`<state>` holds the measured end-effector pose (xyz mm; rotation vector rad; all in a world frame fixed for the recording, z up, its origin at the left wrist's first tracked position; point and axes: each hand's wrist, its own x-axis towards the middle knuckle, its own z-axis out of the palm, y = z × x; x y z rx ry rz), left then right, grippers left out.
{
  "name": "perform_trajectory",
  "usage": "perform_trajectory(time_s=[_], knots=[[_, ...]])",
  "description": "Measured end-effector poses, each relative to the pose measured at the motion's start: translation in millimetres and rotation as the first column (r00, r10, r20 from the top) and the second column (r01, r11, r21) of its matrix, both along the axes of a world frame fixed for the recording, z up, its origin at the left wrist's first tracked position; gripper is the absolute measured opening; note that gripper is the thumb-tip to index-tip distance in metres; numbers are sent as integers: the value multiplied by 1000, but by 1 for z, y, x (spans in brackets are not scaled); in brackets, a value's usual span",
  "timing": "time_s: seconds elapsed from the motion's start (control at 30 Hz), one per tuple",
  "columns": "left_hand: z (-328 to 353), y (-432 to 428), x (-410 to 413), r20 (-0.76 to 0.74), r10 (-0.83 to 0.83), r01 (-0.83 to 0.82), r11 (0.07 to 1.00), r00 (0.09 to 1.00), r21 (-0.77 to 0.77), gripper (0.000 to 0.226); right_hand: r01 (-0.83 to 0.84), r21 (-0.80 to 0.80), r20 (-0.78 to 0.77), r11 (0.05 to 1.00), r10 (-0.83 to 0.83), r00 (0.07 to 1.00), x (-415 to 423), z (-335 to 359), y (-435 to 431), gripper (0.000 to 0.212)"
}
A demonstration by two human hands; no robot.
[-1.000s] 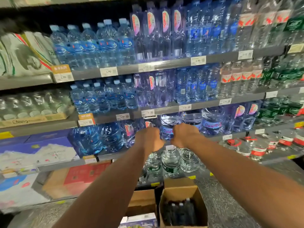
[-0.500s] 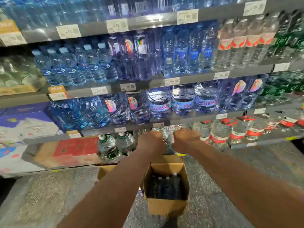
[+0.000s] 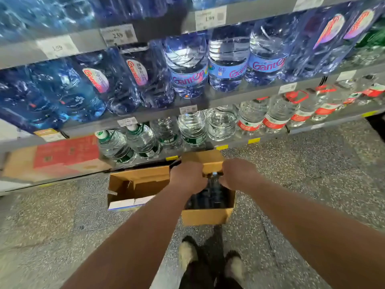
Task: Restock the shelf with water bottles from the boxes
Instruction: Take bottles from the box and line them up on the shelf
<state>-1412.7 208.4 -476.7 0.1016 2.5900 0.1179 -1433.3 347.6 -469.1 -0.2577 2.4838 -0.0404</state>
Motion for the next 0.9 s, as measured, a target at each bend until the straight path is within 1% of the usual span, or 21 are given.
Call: perform_trajectory(time_s=[0.1,0.17,0.23,0.33,0.43,0.5,0.57,0.67,0.73,0.83,0.9], knots=[[-25,-7,-6,69,-6,6,1000,998,5,22,49,4,60,999,-49,997,-5,-23,2,30],[-40,-9,-13,104,-26,29,999,994,-25,23,73,10,71,997,-74,995,-12,-40,3,30],[-59,-8,-22,148,-13,19,999,989,-40,22,71,14,82,997,-72,994,-20,-60,5,31],[-88,0,-31,200,50,-46,999,979,-22,18,83,10,152,997,-83,985,-28,-91,10,30],[-118,11,-40,243,124,-125,992,962,-11,18,82,-21,223,996,-75,972,-38,-120,19,17],[-140,19,-43,278,175,-187,982,945,16,17,105,-39,283,994,-90,955,-43,-139,25,17],[-167,27,-46,300,210,-234,971,931,47,17,150,-59,336,987,-122,934,-46,-169,31,14],[-218,35,-45,364,264,-309,948,893,71,15,286,-70,414,956,-233,880,-41,-224,34,17],[-257,37,-41,412,290,-348,935,864,72,14,356,-66,447,932,-291,846,-35,-263,32,14],[-328,37,-31,450,323,-409,906,833,106,24,432,-78,476,898,-347,808,-25,-330,28,10],[-375,37,-26,455,390,-492,861,801,127,28,480,-96,482,872,-381,789,-19,-379,25,12]])
